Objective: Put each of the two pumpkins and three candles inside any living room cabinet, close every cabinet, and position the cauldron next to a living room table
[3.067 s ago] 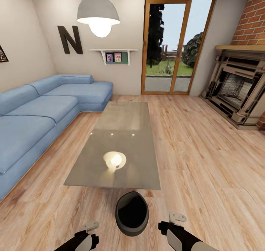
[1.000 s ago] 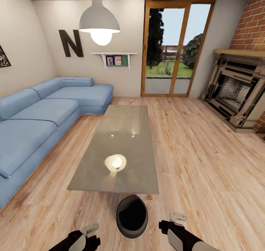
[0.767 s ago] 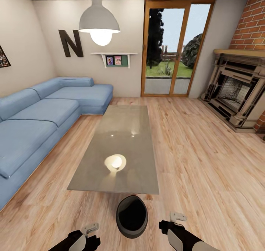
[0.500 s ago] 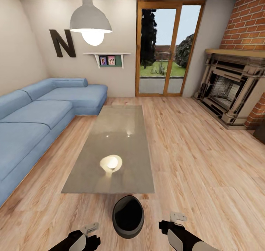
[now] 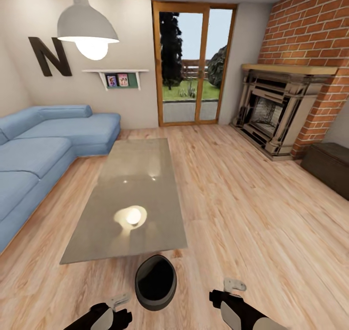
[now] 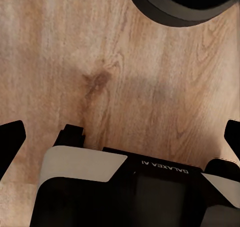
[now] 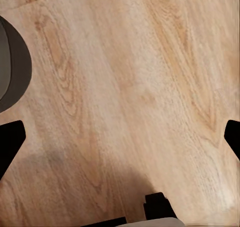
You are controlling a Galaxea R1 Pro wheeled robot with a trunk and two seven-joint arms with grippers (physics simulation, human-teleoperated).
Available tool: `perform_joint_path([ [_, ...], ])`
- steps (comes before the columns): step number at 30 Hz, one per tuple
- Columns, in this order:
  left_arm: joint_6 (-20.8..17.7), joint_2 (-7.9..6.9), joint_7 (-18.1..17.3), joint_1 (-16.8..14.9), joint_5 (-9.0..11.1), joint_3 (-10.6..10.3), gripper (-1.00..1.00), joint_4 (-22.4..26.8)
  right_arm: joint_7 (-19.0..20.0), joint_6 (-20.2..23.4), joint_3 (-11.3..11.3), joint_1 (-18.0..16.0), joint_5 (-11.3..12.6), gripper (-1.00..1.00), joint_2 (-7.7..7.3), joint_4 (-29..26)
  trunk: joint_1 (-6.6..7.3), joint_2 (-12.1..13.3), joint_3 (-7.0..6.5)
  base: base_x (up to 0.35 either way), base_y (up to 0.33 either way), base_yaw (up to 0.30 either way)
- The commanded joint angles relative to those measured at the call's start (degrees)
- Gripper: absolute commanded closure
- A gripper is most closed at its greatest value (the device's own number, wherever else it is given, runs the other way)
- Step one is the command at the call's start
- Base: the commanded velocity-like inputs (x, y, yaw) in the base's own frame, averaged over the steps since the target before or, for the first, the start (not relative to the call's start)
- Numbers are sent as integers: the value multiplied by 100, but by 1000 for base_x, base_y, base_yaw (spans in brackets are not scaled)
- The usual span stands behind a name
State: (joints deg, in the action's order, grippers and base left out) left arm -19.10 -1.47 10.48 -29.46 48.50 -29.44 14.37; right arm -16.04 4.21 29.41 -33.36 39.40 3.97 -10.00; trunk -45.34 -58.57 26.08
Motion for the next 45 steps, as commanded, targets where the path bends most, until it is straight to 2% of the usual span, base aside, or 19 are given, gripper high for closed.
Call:
perform_joint_path([
  [1, -24, -10, 47, 1, 62, -42, -100, 24, -39, 35, 48, -4, 24, -100, -1, -10, 1, -4, 6, -67, 0, -277],
  [26, -19, -13, 51, 1, 55, -49, -100, 30, -40, 86, 48, -4, 24, -100, -5, -8, 1, -4, 10, -5, 0, -277],
  [45, -15, -11, 51, 2, 46, -62, -100, 24, -39, 88, 38, -4, 32, -100, -9, -2, 1, -4, 115, 0, 0, -239],
])
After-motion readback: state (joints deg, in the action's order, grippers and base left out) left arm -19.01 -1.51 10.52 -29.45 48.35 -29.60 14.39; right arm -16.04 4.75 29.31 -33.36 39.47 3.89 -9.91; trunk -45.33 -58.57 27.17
